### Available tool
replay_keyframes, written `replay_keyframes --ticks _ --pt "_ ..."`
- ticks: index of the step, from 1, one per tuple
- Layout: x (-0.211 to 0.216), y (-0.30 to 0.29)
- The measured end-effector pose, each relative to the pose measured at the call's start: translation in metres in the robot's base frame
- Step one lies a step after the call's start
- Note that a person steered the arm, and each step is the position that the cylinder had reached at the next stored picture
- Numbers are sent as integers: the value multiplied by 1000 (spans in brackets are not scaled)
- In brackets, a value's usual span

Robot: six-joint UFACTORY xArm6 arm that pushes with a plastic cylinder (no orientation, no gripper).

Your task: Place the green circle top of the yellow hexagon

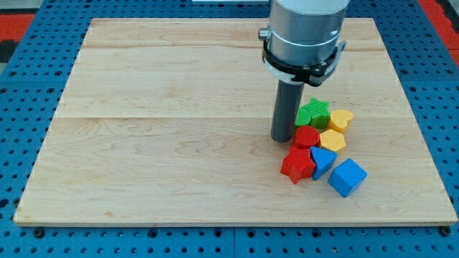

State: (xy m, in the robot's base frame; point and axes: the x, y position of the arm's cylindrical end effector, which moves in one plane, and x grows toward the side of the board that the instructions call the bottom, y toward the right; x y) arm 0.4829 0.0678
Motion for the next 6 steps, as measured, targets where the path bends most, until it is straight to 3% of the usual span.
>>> replay_keyframes --ticks 3,6 --pt "-30 13" --pt "-12 76"
